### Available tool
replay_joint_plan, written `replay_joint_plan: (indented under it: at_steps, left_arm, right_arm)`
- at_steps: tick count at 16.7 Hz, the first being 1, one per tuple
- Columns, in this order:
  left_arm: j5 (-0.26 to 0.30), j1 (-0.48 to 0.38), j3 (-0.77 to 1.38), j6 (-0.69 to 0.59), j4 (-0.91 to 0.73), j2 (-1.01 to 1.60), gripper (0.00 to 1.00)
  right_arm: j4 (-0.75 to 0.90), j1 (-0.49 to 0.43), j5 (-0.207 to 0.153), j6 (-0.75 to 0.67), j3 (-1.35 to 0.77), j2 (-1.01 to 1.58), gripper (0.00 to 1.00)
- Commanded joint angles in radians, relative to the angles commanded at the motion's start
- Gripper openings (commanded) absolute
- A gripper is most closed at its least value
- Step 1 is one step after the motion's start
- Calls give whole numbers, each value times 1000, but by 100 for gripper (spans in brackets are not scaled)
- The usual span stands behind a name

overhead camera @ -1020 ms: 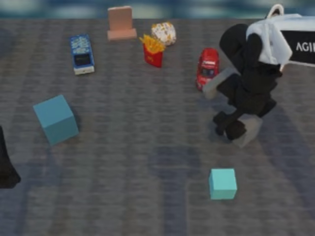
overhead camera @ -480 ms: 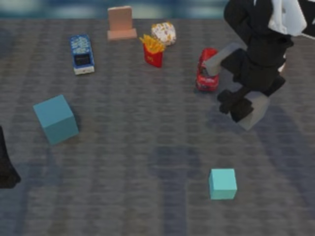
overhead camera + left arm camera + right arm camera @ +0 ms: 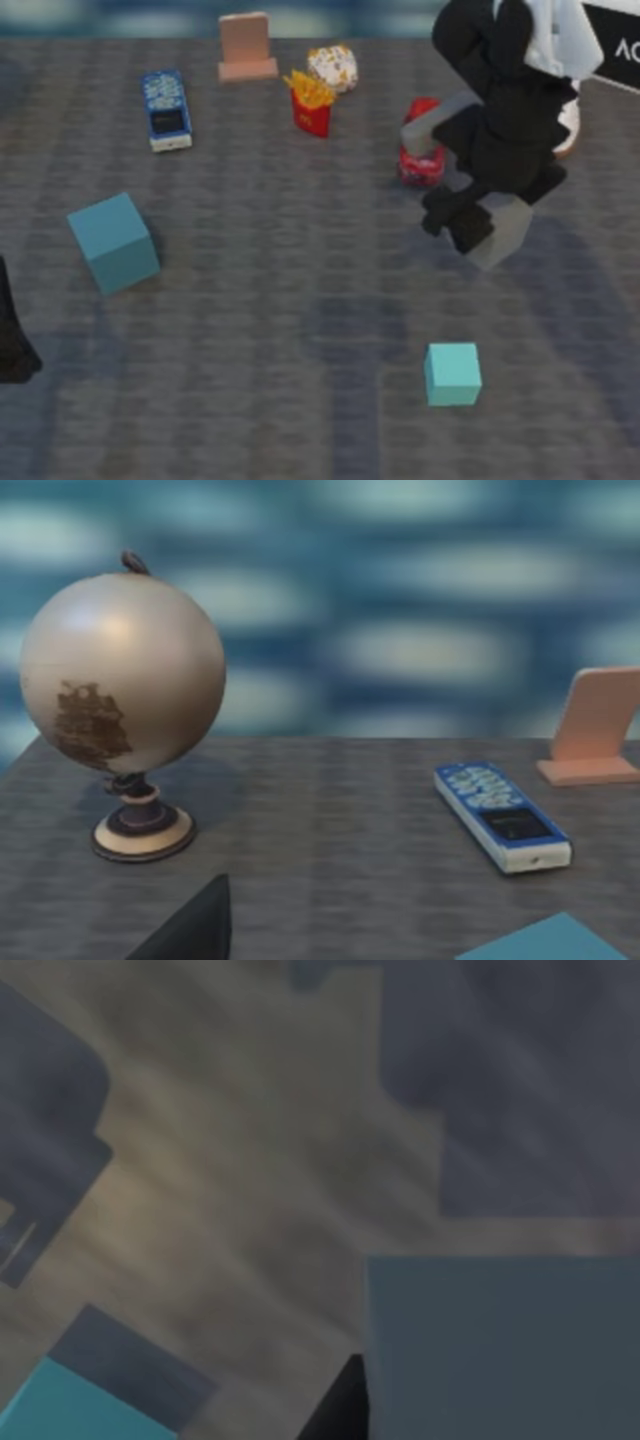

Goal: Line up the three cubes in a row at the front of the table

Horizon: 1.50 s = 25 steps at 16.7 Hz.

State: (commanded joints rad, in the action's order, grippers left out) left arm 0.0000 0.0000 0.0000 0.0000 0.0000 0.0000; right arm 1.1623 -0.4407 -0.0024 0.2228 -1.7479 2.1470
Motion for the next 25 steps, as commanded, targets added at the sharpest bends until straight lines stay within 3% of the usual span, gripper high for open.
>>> replay_joint_plan:
  at_steps: [4, 11, 14, 17, 25]
  left_arm:
    - [0, 0, 0, 0, 0, 0, 100]
    - [0, 0, 0, 0, 0, 0, 100]
    - [0, 0, 0, 0, 0, 0, 100]
    - [0, 0, 0, 0, 0, 0, 100]
    - [0, 0, 0, 0, 0, 0, 100]
  right_arm:
    - [13, -99, 4, -245, 10, -13, 0]
    - [33, -299, 11, -821, 58, -60, 0]
    - [27, -360, 15, -982, 76, -91, 0]
    - [21, -388, 18, -1049, 86, -112, 0]
    - [-50, -388, 17, -1050, 137, -92, 0]
